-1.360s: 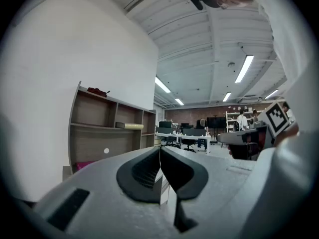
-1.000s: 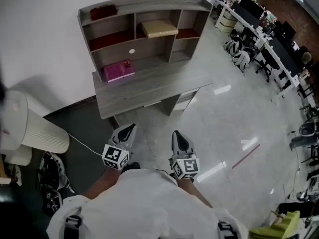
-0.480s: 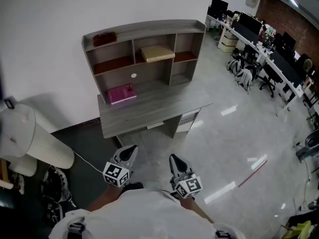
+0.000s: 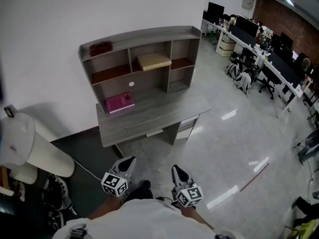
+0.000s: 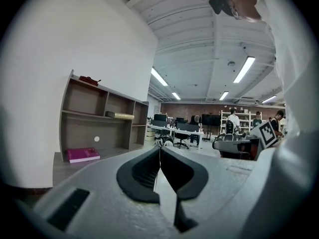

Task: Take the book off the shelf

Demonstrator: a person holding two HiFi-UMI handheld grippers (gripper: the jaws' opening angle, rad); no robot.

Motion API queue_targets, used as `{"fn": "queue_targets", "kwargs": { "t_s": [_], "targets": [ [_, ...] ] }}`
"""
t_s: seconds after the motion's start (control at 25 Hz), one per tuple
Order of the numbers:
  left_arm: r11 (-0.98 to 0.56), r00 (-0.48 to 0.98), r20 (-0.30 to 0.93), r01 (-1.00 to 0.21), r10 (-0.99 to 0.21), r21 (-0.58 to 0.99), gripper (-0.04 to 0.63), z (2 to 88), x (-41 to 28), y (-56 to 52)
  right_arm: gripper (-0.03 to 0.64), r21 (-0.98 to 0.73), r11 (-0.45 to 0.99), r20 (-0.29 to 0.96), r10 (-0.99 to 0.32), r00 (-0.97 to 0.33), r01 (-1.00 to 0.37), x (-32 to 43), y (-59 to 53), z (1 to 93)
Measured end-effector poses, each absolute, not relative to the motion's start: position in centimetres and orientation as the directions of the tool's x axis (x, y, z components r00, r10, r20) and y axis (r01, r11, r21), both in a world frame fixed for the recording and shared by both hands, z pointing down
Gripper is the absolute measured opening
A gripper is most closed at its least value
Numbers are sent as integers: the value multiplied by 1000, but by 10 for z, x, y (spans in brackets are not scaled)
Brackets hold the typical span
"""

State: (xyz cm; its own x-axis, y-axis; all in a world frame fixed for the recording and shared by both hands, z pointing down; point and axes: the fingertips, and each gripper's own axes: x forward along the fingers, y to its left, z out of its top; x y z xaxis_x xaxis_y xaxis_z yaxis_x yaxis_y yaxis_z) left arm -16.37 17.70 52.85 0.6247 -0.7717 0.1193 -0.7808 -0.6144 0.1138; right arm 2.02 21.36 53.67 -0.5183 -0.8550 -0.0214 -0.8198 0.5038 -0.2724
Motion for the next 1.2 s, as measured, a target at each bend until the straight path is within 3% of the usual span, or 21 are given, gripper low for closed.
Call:
{"fn": "queue_targets", "kwargs": {
  "t_s": [0.68,1.2],
  "targets": [
    [-604,656,124,-741,-745,292,17,577,-165,53,17,-275,444,83,-873,-481,-853,22,108,548],
    [-647,699,92,-698,-709,306,17,570,-139,-68,17,-272,418,122,-878,-462,-867,29,-8,547]
  ]
}}
